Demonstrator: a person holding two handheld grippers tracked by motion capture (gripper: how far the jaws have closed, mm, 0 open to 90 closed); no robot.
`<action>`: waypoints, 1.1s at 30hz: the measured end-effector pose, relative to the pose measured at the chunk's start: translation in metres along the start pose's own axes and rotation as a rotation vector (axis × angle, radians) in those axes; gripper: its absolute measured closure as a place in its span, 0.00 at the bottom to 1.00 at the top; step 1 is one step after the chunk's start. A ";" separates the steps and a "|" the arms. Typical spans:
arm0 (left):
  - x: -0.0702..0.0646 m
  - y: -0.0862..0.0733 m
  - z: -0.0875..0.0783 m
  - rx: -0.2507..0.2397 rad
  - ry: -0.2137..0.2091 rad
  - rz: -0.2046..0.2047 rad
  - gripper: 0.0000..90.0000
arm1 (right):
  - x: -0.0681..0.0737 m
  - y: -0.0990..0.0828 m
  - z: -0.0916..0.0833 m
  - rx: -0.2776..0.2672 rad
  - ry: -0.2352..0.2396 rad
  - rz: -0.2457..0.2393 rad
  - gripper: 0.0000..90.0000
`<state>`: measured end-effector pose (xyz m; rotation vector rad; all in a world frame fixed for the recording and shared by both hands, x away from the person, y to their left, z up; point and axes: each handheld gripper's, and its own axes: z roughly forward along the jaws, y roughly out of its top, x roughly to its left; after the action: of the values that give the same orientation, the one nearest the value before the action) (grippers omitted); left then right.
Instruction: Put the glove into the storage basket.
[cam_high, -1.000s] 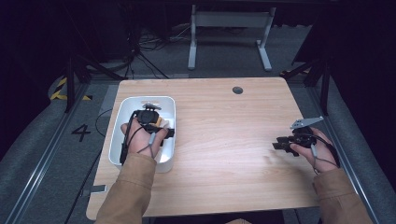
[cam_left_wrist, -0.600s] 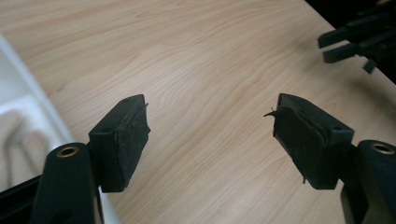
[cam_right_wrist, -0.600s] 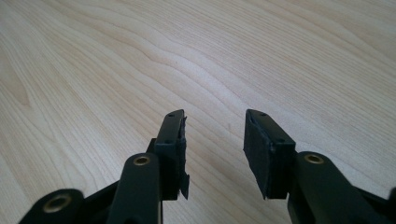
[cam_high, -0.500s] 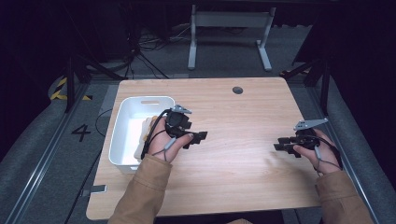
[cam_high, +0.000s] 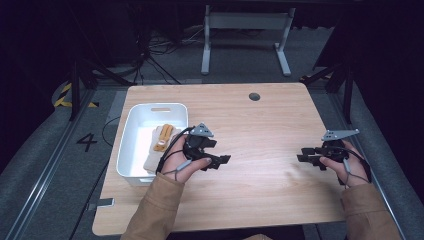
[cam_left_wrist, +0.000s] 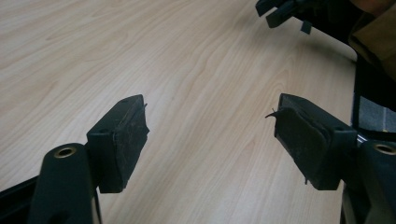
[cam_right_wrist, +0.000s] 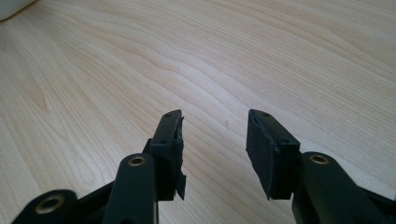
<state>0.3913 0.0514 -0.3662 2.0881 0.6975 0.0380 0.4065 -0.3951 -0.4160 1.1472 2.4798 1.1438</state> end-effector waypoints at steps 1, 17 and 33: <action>-0.002 -0.002 0.003 0.010 -0.010 0.011 0.29 | 0.000 -0.001 0.000 0.001 -0.003 0.001 0.62; -0.012 -0.019 0.049 0.211 0.005 0.100 0.28 | -0.005 -0.006 0.006 0.025 0.006 0.004 0.63; -0.019 -0.036 0.081 0.391 -0.009 0.185 0.27 | -0.002 -0.008 0.018 0.072 0.018 -0.008 0.62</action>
<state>0.3819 -0.0041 -0.4374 2.5218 0.5348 -0.0055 0.4112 -0.3897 -0.4344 1.1498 2.5562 1.0754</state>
